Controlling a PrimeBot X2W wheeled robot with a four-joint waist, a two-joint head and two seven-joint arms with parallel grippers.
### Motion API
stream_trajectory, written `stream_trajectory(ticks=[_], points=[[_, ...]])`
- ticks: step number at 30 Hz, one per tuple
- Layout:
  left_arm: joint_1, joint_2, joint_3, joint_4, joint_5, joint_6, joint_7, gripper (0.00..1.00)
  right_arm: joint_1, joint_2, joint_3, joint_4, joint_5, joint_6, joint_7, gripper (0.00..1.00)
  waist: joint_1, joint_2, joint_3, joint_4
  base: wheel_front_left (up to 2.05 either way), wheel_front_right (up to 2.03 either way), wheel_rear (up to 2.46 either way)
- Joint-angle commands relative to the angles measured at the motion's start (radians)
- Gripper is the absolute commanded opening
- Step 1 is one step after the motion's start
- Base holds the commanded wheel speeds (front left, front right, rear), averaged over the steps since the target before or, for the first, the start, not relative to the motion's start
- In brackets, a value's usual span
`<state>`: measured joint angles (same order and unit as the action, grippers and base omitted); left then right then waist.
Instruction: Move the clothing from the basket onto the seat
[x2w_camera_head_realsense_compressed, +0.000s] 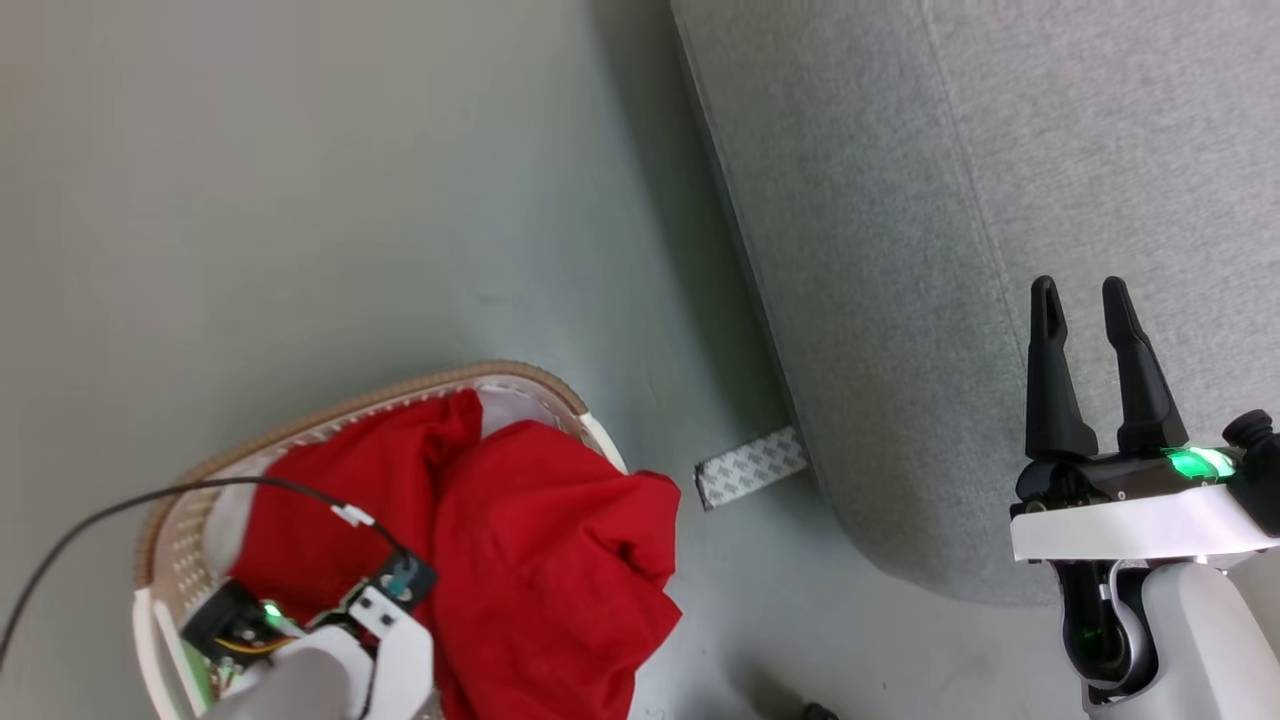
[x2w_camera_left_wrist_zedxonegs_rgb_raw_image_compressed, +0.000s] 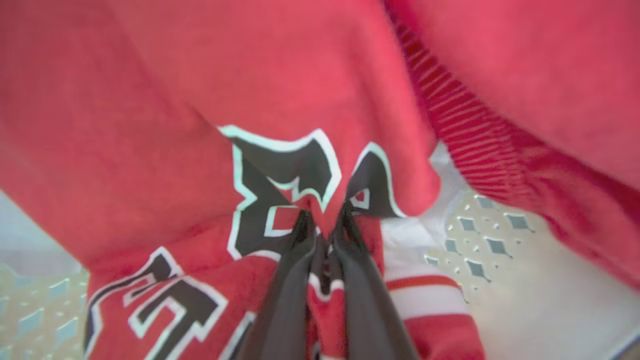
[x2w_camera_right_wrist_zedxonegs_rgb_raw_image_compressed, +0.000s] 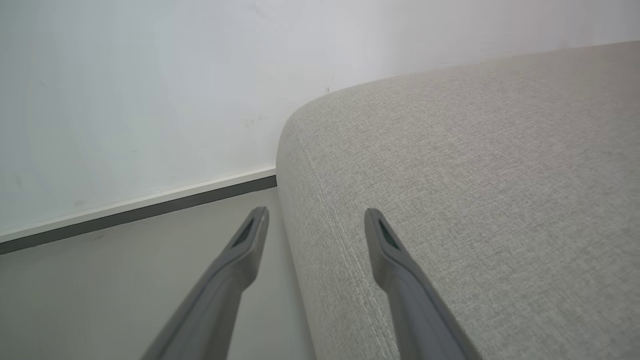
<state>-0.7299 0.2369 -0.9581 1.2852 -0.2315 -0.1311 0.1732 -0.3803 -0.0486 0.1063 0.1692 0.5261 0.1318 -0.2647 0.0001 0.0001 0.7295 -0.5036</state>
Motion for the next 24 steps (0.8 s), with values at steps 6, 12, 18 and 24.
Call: stream_trajectory(ticks=[6,12,18,24], points=[[0.047,-0.049,0.001,0.001,-0.047,0.002,-0.068,0.00,0.019,-0.003,-0.026,0.013,-0.048,-0.002,0.001,1.00,-0.0001,-0.0001,-0.134,0.044,0.00,0.00,0.00],[0.094,-0.100,0.011,0.001,-0.094,0.002,-0.160,0.00,0.049,-0.004,-0.031,0.026,-0.096,-0.002,0.001,1.00,-0.0001,-0.0001,-0.271,0.107,0.00,0.00,0.00],[0.117,-0.149,0.010,-0.013,-0.141,0.002,-0.236,0.00,0.085,-0.004,-0.033,0.041,-0.137,-0.002,0.001,1.00,-0.0001,-0.0001,-0.392,0.165,0.00,0.00,0.00],[0.133,-0.175,0.001,-0.055,-0.198,0.002,-0.310,0.00,0.120,-0.004,-0.034,0.050,-0.163,-0.002,0.001,1.00,-0.0001,-0.0001,-0.490,0.225,0.00,0.00,0.00]])
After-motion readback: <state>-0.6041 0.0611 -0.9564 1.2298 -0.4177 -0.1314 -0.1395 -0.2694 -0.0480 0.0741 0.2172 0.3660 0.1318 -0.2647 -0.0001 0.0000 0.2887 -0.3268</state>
